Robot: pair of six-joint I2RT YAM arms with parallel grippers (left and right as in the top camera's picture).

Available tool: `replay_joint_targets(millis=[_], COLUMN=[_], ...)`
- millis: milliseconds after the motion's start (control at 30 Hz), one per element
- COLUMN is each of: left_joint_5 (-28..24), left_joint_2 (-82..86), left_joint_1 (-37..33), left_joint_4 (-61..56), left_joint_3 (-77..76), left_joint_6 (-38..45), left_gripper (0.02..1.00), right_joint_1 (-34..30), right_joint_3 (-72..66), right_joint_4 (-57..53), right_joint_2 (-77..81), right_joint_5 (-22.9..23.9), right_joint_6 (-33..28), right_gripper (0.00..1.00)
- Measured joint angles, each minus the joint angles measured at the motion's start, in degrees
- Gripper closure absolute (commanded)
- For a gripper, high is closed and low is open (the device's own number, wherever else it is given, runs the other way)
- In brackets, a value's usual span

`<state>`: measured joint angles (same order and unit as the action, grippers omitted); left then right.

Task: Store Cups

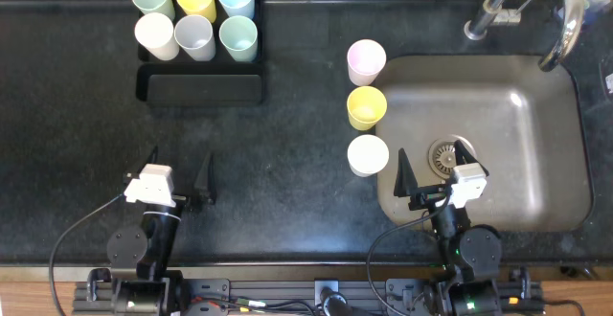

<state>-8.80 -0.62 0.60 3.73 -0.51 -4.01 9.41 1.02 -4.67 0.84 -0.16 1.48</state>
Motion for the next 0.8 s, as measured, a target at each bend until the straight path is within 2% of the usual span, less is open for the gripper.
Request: replay_joint_targets(millis=[167, 800], left_joint_5=[0.15, 0.20], left_joint_2=[-0.02, -0.02], left_joint_1=[-2.54, -2.58], left_joint_4=[0.07, 0.04], left_joint_3=[0.00, 0.00], left_joint_6=[0.00, 0.00], left_gripper=[0.018, 0.018], right_joint_1=[0.00, 0.00], right_joint_3=[0.00, 0.02], right_joint_4=[-0.04, -0.02], right_joint_2=[0.00, 0.00], right_joint_5=[0.00, 0.02], right_joint_6=[-0.02, -0.02], right_gripper=[0.003, 0.003])
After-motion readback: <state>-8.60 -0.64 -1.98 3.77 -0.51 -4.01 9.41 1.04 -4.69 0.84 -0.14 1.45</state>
